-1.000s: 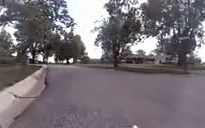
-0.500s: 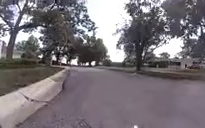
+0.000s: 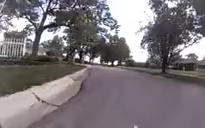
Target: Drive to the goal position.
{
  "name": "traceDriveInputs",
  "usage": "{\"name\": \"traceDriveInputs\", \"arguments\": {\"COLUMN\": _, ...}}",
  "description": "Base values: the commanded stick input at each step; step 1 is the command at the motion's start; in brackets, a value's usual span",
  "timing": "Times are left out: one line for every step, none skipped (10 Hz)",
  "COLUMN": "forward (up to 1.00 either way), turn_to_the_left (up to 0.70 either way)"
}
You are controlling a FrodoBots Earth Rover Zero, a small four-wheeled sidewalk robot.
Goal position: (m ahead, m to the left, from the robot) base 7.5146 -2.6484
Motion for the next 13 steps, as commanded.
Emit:
{"name": "traceDriveInputs", "arguments": {"forward": 0.85, "turn_to_the_left": 0.00}}
{"name": "traceDriveInputs", "arguments": {"forward": 0.85, "turn_to_the_left": 0.00}}
{"name": "traceDriveInputs", "arguments": {"forward": 0.85, "turn_to_the_left": 0.00}}
{"name": "traceDriveInputs", "arguments": {"forward": 0.85, "turn_to_the_left": 0.00}}
{"name": "traceDriveInputs", "arguments": {"forward": 0.85, "turn_to_the_left": 0.00}}
{"name": "traceDriveInputs", "arguments": {"forward": 0.85, "turn_to_the_left": 0.00}}
{"name": "traceDriveInputs", "arguments": {"forward": 0.85, "turn_to_the_left": 0.00}}
{"name": "traceDriveInputs", "arguments": {"forward": 0.85, "turn_to_the_left": 0.00}}
{"name": "traceDriveInputs", "arguments": {"forward": 0.85, "turn_to_the_left": 0.00}}
{"name": "traceDriveInputs", "arguments": {"forward": 0.85, "turn_to_the_left": 0.00}}
{"name": "traceDriveInputs", "arguments": {"forward": 0.85, "turn_to_the_left": -0.05}}
{"name": "traceDriveInputs", "arguments": {"forward": 0.85, "turn_to_the_left": -0.34}}
{"name": "traceDriveInputs", "arguments": {"forward": 0.85, "turn_to_the_left": -0.34}}
